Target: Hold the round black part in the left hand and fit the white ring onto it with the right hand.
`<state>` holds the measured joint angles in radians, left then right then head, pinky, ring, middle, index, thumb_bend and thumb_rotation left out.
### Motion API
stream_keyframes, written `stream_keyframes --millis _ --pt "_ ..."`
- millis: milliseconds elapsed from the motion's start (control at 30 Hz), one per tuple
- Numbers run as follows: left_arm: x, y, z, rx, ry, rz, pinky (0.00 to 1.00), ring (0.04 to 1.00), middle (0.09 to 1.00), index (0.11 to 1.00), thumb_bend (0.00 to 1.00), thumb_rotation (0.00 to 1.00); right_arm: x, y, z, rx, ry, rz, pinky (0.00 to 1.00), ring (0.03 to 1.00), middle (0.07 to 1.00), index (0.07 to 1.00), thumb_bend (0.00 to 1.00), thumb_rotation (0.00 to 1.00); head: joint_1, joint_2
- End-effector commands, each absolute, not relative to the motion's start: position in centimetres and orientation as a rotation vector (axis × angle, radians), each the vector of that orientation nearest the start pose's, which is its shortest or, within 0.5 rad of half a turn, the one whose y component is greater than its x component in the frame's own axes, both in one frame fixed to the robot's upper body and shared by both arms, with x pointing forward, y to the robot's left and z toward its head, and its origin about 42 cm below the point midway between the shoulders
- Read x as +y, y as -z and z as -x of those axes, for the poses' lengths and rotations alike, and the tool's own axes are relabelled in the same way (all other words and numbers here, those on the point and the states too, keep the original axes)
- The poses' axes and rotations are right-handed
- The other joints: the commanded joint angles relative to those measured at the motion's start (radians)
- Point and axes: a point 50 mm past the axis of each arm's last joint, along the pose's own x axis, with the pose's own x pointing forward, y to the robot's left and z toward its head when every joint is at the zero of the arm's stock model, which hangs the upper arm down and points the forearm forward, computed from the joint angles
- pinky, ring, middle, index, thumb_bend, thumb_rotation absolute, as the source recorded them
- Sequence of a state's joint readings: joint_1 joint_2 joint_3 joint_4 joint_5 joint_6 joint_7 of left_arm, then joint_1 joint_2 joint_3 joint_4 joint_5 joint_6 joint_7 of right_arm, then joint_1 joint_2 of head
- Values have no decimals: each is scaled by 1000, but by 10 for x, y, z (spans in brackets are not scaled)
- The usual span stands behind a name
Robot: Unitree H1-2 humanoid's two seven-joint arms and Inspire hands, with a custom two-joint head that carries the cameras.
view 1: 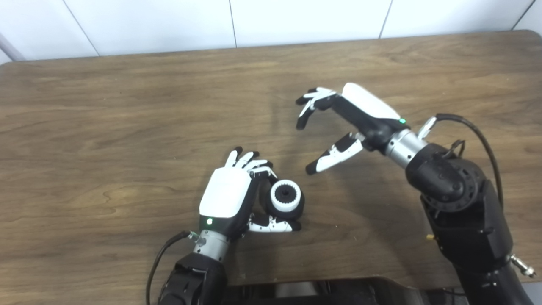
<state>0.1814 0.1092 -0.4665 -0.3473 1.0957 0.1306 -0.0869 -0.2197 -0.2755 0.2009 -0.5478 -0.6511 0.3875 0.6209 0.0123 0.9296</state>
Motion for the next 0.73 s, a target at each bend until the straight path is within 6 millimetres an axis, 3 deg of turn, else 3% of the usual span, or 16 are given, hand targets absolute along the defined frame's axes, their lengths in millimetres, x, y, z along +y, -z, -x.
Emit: stream_keyframes --millis 0,333,367,433,533,700 --pt "136 -123 -198 -171 337 -1112 1000 897 782 483 522 58 -203 -275 -297 -264 -413 946 807 923 839 566 964 232 1 0" --pt "140 -125 -204 -147 332 -1096 1000 892 791 495 520 80 -212 -277 -300 -256 -382 939 805 910 838 567 969 223 16 -10" --pt "141 -127 -205 -137 335 -1098 1000 892 799 594 724 199 -212 -277 -301 -258 -379 936 805 911 837 568 972 227 17 -12" --pt "142 -129 -206 -122 342 -1100 1000 901 821 689 860 294 -211 -277 -301 -260 -376 931 806 914 833 567 973 224 22 -14" --pt "145 -134 -209 -109 352 -1103 1000 907 846 785 963 355 -210 -275 -302 -258 -371 926 807 912 831 565 975 221 26 -19" --pt "152 -140 -211 -100 360 -1108 1000 909 876 863 1000 407 -208 -273 -301 -248 -359 912 809 908 829 563 978 209 32 -24"
